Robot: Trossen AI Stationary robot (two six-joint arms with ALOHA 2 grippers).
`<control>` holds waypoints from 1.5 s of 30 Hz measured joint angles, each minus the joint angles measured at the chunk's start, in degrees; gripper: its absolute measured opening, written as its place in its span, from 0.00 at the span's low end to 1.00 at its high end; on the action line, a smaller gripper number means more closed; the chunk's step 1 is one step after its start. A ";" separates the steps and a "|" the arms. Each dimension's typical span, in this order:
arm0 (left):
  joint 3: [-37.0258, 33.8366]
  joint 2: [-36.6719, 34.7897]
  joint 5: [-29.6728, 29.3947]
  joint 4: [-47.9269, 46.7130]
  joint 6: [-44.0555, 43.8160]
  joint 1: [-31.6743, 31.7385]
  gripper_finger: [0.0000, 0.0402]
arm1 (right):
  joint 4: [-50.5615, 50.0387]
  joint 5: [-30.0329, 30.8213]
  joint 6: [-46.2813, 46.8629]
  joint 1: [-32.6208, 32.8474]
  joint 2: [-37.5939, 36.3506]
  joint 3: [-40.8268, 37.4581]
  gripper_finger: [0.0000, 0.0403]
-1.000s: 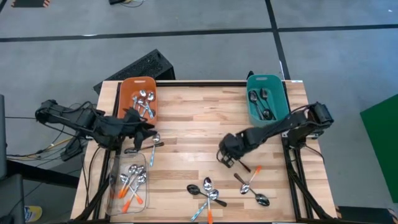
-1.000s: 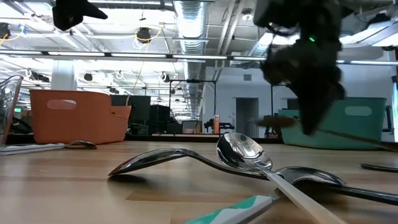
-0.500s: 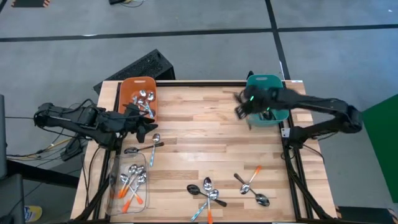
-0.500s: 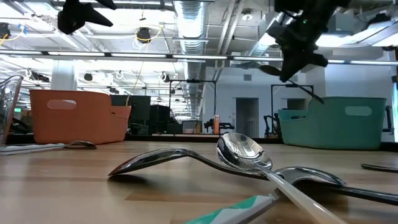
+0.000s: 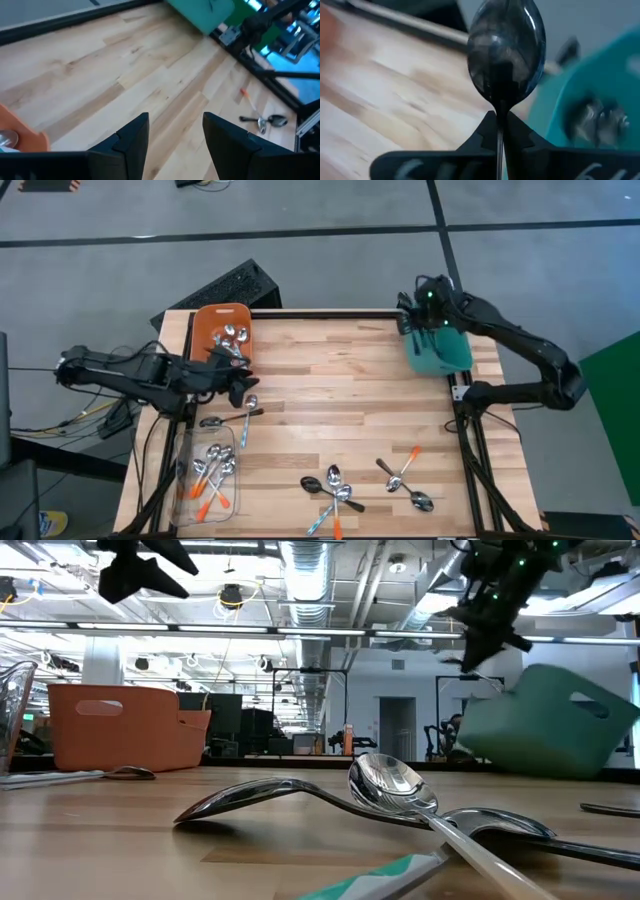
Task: Sort silverware by color (type)
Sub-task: Put the black spoon into the white blue bin, then put the white blue spoon into the orange bin
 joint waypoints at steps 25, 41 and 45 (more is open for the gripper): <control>0.00 7.05 5.70 0.02 -3.09 1.16 0.43 | -6.12 5.64 -3.65 -5.53 4.59 -6.03 0.05; 0.04 7.99 9.08 -0.12 -3.53 1.14 0.44 | -4.25 2.35 -0.03 -4.36 6.89 -10.54 0.45; 0.04 10.23 10.23 -0.64 -2.53 1.49 0.44 | -0.56 -1.10 0.52 -2.34 3.98 -10.54 0.55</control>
